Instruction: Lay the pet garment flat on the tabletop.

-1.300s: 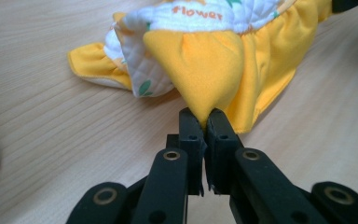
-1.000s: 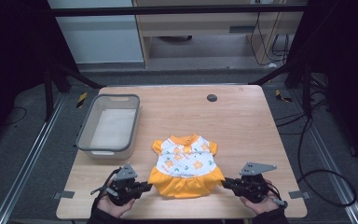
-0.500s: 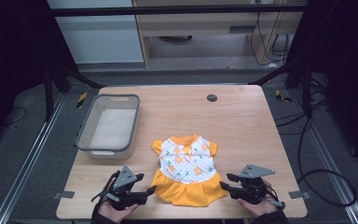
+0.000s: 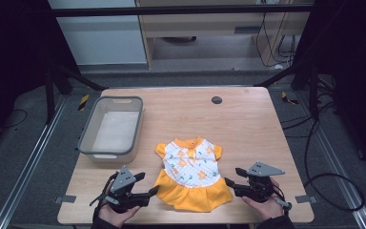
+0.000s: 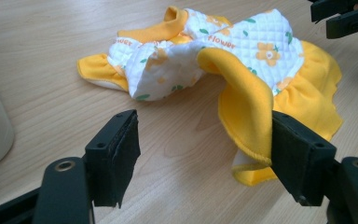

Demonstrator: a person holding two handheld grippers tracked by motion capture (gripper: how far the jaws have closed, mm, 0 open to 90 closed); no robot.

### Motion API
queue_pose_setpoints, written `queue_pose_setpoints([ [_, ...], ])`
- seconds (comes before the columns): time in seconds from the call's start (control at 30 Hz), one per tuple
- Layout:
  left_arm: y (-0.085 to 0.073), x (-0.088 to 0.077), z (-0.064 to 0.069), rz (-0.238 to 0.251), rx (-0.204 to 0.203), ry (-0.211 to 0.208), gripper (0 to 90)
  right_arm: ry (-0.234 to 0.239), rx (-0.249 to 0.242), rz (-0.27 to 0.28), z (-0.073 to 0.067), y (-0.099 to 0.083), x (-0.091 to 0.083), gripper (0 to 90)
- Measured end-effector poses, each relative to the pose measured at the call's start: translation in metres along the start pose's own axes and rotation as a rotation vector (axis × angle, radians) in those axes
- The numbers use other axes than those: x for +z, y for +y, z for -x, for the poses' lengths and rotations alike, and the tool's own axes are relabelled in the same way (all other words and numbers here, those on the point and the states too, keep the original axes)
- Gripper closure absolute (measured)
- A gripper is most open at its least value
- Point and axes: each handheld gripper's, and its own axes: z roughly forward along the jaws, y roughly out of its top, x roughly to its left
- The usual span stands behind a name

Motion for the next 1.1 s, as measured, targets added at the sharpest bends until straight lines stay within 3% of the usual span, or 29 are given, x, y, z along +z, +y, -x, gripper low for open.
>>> queue_pose_setpoints([
  [0.13,0.003,0.001,0.002,0.008,-0.015,-0.034,26.1,-0.003,-0.001,0.016,0.000,0.004,0.002,37.3],
  [0.33,0.008,0.005,0.003,0.003,0.005,-0.018,25.7,-0.010,-0.001,0.040,0.001,0.008,0.001,36.7],
  [0.63,0.034,0.014,-0.025,0.055,0.028,0.054,33.1,-0.035,0.025,0.098,0.014,0.029,0.002,37.8],
  [0.7,0.040,0.019,-0.032,0.060,0.017,0.065,34.1,-0.031,0.033,0.105,0.018,0.035,0.006,38.1],
  [0.9,0.062,0.043,-0.045,0.060,0.018,0.110,37.7,-0.053,0.030,0.091,0.031,0.055,0.029,38.5],
  [1.1,0.074,0.074,-0.055,0.024,0.023,0.141,40.8,-0.066,0.044,0.047,0.044,0.063,0.060,41.7],
])
